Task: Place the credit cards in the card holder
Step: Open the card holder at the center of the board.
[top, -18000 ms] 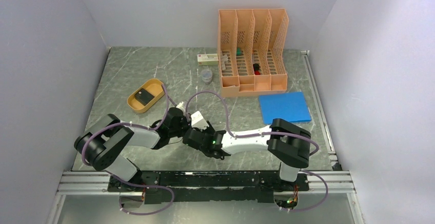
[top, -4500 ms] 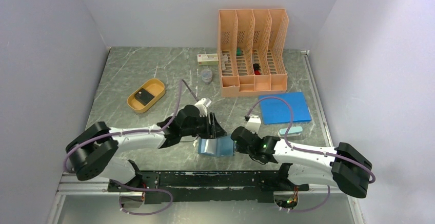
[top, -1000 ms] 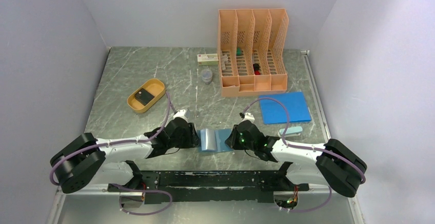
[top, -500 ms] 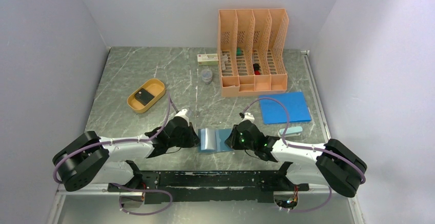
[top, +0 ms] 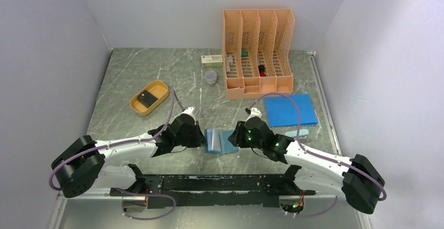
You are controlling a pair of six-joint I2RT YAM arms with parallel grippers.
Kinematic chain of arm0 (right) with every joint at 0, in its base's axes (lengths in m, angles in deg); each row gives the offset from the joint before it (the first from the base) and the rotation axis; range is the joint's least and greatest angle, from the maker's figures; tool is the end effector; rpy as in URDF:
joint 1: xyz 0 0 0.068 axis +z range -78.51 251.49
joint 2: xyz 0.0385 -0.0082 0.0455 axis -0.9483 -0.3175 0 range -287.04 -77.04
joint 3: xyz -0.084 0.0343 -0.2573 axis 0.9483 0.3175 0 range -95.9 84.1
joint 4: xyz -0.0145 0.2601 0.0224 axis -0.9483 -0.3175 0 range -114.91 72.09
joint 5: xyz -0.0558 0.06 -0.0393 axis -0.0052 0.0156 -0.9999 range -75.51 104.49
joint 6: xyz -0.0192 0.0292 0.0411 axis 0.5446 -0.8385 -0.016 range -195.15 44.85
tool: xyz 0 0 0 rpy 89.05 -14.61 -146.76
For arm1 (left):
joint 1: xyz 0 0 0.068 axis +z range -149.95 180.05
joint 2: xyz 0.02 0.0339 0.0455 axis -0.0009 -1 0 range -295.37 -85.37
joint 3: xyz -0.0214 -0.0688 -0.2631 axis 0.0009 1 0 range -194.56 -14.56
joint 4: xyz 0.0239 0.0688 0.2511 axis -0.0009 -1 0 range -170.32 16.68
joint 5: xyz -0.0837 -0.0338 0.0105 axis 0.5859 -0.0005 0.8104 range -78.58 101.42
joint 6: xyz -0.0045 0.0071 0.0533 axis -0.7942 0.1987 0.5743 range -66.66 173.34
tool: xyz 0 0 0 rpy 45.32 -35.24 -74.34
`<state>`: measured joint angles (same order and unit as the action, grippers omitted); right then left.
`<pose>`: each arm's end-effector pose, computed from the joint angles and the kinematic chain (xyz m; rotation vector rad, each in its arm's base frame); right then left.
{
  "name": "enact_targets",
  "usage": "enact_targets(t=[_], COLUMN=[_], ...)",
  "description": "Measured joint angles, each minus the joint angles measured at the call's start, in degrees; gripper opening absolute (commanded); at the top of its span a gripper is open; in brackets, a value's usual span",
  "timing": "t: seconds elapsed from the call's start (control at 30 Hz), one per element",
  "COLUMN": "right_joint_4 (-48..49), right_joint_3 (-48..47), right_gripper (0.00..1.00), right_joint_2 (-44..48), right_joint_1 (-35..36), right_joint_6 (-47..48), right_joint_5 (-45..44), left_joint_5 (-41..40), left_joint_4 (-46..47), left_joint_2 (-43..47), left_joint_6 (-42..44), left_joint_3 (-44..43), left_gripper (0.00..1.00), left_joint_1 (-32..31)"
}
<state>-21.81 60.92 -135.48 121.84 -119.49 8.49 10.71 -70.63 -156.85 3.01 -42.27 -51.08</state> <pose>0.1312 0.1527 0.1770 -0.0652 2.3643 0.7426 0.1492 -0.1843 0.1657 0.0104 2.4573 -0.8558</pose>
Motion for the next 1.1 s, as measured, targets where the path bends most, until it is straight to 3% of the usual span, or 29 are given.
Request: enact_targets(t=[0.2,0.57,0.87,1.1], right_joint_4=[-0.68,2.36,2.58,1.9], right_joint_3=[-5.11,-9.73,-12.83,-13.29], right_gripper=[0.5,0.76,0.74,0.58], right_joint_2=[0.15,-16.72,-20.2,-21.09], right_joint_1=[0.02,4.02,6.95,7.19], right_joint_6=[1.33,1.27,1.07,0.81], right_joint_5=[4.37,10.1,5.29,1.49], left_joint_5=[0.02,0.57,0.94,0.96], left_joint_4=[-1.05,-1.05,-1.03,-1.09], left_joint_2=[0.02,0.24,1.01,1.49], left_joint_6=[-0.48,-1.11,-1.38,-1.55], left_joint_3=[-0.02,-0.22,-0.2,-0.2], left_gripper=[0.05,0.05,0.05,0.05], left_joint_1=[0.0,0.0,0.0,0.0])
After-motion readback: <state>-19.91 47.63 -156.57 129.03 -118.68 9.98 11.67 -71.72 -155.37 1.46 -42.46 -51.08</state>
